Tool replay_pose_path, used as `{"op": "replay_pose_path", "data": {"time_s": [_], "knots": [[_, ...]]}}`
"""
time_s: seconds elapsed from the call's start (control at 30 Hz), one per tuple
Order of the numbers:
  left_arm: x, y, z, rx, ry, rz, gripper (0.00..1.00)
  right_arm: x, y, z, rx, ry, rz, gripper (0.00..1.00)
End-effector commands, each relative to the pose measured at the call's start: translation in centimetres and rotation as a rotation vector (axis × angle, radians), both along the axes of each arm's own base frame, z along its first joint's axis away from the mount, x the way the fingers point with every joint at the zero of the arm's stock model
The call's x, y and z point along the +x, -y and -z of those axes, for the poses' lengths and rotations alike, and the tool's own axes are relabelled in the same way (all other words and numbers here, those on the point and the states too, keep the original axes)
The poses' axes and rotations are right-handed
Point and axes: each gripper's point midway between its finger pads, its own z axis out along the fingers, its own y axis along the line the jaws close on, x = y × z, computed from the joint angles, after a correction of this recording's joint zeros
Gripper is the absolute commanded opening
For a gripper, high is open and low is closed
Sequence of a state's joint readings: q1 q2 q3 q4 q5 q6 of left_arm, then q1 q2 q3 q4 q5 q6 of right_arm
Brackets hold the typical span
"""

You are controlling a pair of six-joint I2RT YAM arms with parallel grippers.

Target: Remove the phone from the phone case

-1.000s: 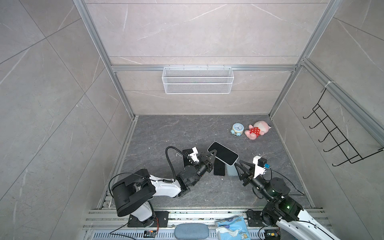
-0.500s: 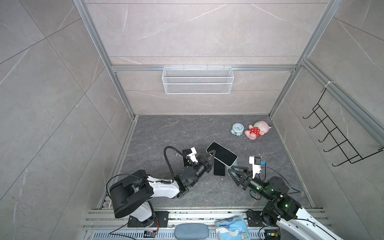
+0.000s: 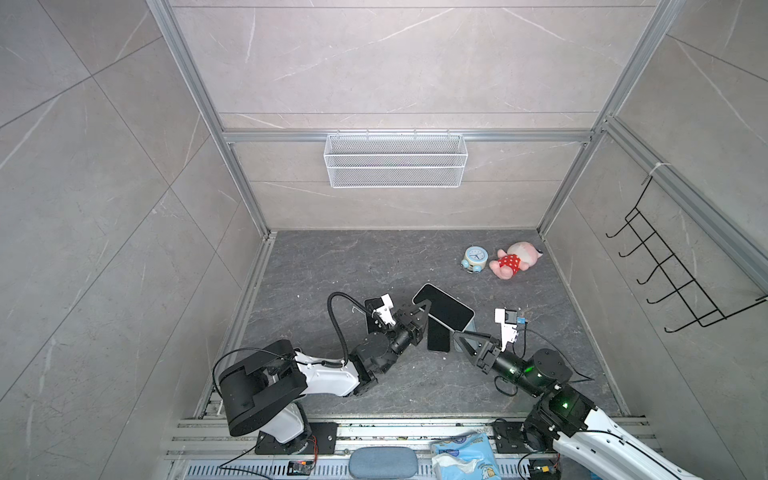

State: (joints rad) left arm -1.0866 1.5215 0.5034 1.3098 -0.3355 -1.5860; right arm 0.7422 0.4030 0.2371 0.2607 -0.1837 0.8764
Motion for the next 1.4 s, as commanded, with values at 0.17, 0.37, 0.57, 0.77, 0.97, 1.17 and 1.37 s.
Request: {"op": "replay_pose_path", "data": {"time_s": [0.17, 0.37, 0.57, 0.77, 0.97, 1.17, 1.37], "knots": [[-0.6, -1.1, -4.3, -0.11, 0.095, -0.013, 0.0, 0.4, 0.4, -1.0, 0.047, 0.006, 0.03, 0.38], [-0.7, -1.0, -4.3, -0.107, 0.097, -0.009, 0.0, 0.7, 0.3, -1.0, 0.064, -0.007, 0.034, 0.29], [-0.7, -0.8, -4.4, -0.11, 0.098, -0.006, 0.0, 0.8, 0.1, -0.4, 0.05, -0.016, 0.024, 0.1], [-0.6, -0.7, -4.3, -0.116, 0.087, -0.001, 0.0, 0.7, 0.4, 1.0, -0.023, -0.003, 0.039, 0.0], [-0.5, -0.9, -4.0, -0.125, 0.066, -0.008, 0.0, 0.9, 1.1, 3.7, -0.198, 0.099, 0.071, 0.0], [-0.1, -0.5, -3.0, -0.08, 0.001, -0.009, 0.0, 0.9, 0.0, 6.4, -0.369, 0.251, 0.007, 0.0], [-0.1, -0.6, -2.5, -0.045, -0.024, -0.013, 0.0, 2.7, 0.8, 6.3, -0.462, 0.319, 0.103, 0.0]]}}
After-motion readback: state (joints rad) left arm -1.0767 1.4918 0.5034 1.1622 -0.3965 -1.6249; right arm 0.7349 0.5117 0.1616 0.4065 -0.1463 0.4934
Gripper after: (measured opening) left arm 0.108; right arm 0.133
